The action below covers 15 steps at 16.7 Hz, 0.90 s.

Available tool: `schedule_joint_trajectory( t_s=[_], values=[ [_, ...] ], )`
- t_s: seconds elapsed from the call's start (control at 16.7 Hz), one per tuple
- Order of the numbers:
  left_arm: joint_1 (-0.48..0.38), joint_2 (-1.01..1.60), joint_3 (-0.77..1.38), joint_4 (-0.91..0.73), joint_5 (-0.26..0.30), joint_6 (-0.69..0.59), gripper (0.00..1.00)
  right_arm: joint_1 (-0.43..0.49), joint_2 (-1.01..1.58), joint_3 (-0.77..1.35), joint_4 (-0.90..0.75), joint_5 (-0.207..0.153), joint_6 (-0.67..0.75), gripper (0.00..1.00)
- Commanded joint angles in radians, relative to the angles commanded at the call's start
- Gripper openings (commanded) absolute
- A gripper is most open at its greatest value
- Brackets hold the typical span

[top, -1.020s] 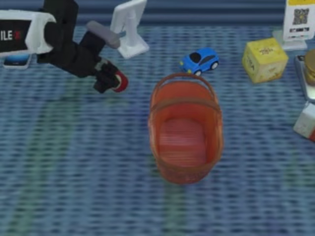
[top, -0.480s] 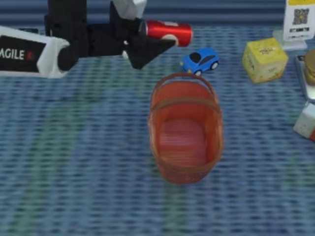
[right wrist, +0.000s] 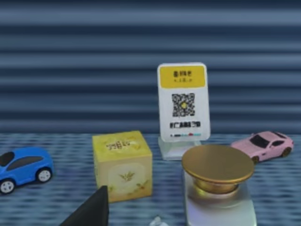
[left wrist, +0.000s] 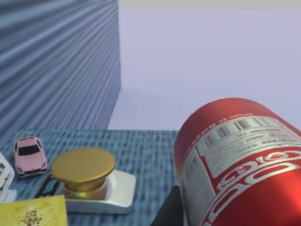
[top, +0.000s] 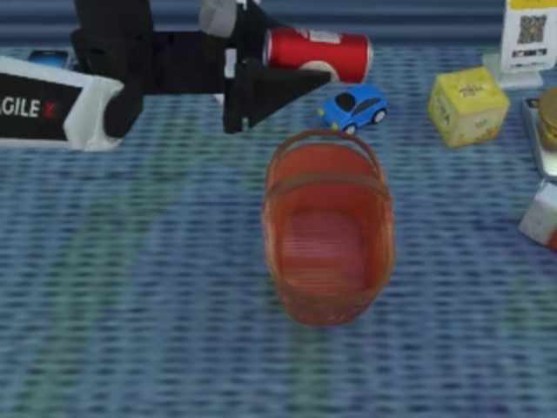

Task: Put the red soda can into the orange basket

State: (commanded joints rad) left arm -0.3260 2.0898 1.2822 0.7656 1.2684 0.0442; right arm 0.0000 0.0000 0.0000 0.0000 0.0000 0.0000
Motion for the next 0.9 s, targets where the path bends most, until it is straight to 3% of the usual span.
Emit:
schedule_joint_trajectory(
  t_s=[0.36, 0.9],
  values=[
    [0.006, 0.020, 0.001, 0.015, 0.000, 0.002, 0.00, 0.000, 0.000, 0.000, 0.000, 0.000, 0.000, 1.00],
    [0.025, 0.255, -0.059, 0.319, 0.002, -0.005, 0.00, 0.000, 0.000, 0.000, 0.000, 0.000, 0.000, 1.00]
  ],
)
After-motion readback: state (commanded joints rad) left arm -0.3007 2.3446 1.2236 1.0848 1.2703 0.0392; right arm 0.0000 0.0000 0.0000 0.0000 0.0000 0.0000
